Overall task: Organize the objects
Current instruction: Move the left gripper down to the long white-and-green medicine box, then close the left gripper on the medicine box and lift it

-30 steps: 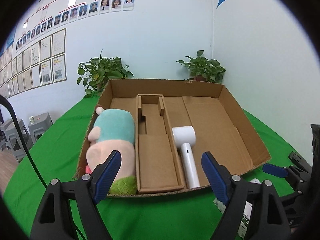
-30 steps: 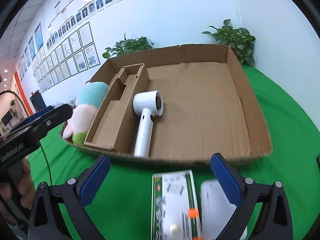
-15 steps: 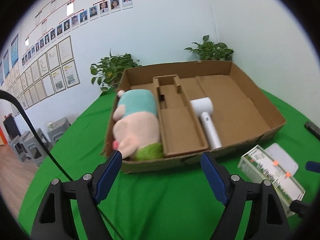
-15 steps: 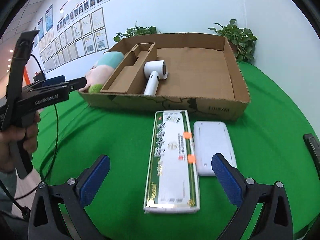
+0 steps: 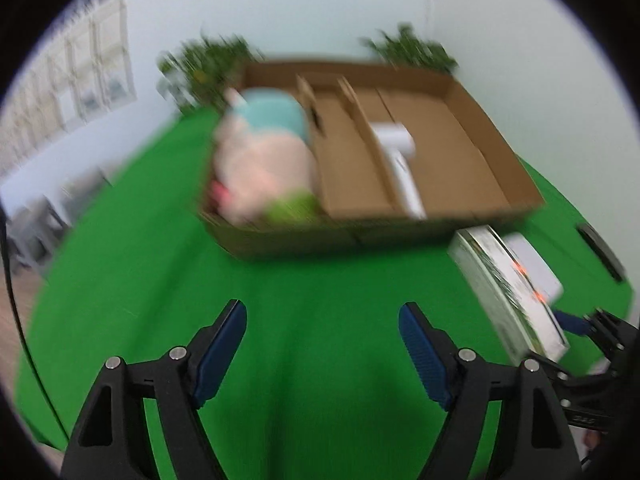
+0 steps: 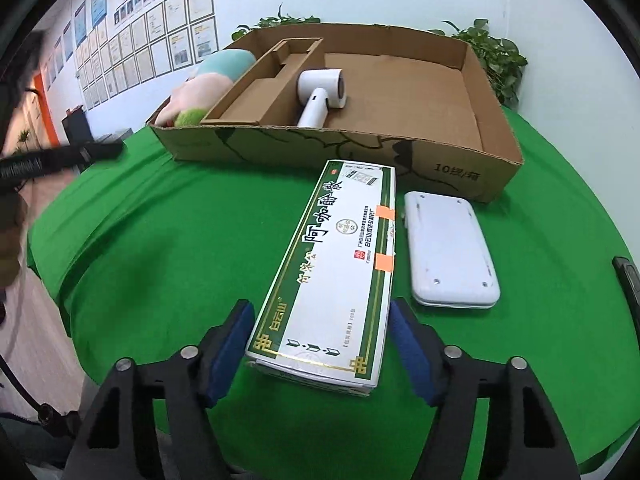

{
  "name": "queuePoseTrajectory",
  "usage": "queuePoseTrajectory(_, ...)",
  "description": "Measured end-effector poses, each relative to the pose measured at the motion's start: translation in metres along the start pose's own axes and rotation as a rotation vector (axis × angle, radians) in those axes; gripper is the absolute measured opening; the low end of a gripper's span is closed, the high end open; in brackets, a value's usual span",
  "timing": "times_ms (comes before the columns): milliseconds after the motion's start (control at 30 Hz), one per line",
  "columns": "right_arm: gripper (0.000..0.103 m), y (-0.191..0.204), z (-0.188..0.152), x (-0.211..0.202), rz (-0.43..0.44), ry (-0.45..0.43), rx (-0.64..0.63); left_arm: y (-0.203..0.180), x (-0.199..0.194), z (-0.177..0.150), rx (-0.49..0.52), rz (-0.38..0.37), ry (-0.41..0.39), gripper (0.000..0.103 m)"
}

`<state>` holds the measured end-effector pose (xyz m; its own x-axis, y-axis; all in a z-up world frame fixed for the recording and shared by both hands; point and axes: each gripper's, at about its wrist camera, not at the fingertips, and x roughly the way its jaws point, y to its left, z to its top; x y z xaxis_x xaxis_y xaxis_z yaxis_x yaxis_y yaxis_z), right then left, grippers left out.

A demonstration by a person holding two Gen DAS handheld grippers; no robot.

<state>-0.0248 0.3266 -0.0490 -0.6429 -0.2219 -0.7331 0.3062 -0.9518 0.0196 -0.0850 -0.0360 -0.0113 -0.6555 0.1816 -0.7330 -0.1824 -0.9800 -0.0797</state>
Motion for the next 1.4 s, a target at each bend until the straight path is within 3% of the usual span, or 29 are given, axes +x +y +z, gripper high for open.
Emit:
queuePoseTrajectory(133, 0.069, 0.006, -0.003, -0.007, 0.055, -0.006, 0.003, -0.028, 0.042, -0.009, -0.056, -0.257, 0.135, 0.079)
queuePoseTrajectory(200, 0.091, 0.008, -0.005, -0.011, 0.089, -0.019, 0.006, -0.036, 0.064, -0.008, -0.134, -0.442, 0.234, 0.078)
queuePoseTrajectory(233, 0.102, 0.008, -0.005, -0.013, 0.097, -0.026, 0.007, -0.039, 0.072, -0.008, -0.167, -0.495, 0.278, 0.078)
queuePoseTrajectory(267, 0.103, 0.008, -0.006, -0.017, 0.108, -0.041, 0.004, -0.042, 0.079, -0.007, -0.193, -0.543, 0.315, 0.078)
queuePoseTrajectory(333, 0.103, 0.008, -0.005, -0.019, 0.106, -0.046, 0.006, -0.05, 0.086, -0.002, -0.2, -0.595, 0.312, 0.079)
queuePoseTrajectory(600, 0.103, 0.011, -0.002, -0.004, 0.037, -0.001, 0.006, -0.057, 0.109, 0.006, -0.323, -0.68, 0.304, 0.078)
queuePoseTrajectory(733, 0.101, 0.012, -0.002, -0.002, 0.029, -0.003, 0.01, -0.056, 0.11, 0.004, -0.364, -0.685, 0.301, 0.078)
queuePoseTrajectory(800, 0.095, 0.015, 0.0, 0.0, 0.039, 0.0, 0.012, -0.055, 0.109, 0.005, -0.357, -0.682, 0.296, 0.078)
queuePoseTrajectory(867, 0.079, 0.019, 0.0, 0.003, 0.043, 0.016, -0.009, -0.057, 0.109, 0.004, -0.353, -0.678, 0.286, 0.078)
queuePoseTrajectory(900, 0.077, 0.021, -0.001, 0.005, 0.042, 0.028, -0.018, -0.057, 0.109, 0.004, -0.354, -0.683, 0.284, 0.078)
queuePoseTrajectory(933, 0.072, 0.023, -0.002, 0.008, 0.055, 0.053, -0.017, -0.057, 0.11, 0.003, -0.359, -0.696, 0.285, 0.078)
queuePoseTrajectory(1167, 0.071, 0.016, -0.004, 0.004, 0.144, 0.059, 0.061, -0.058, 0.103, -0.007, -0.342, -0.702, 0.278, 0.076)
queuePoseTrajectory(1400, 0.07, 0.006, 0.0, 0.006, 0.279, 0.08, 0.153, -0.051, 0.109, -0.007, -0.388, -0.695, 0.29, 0.065)
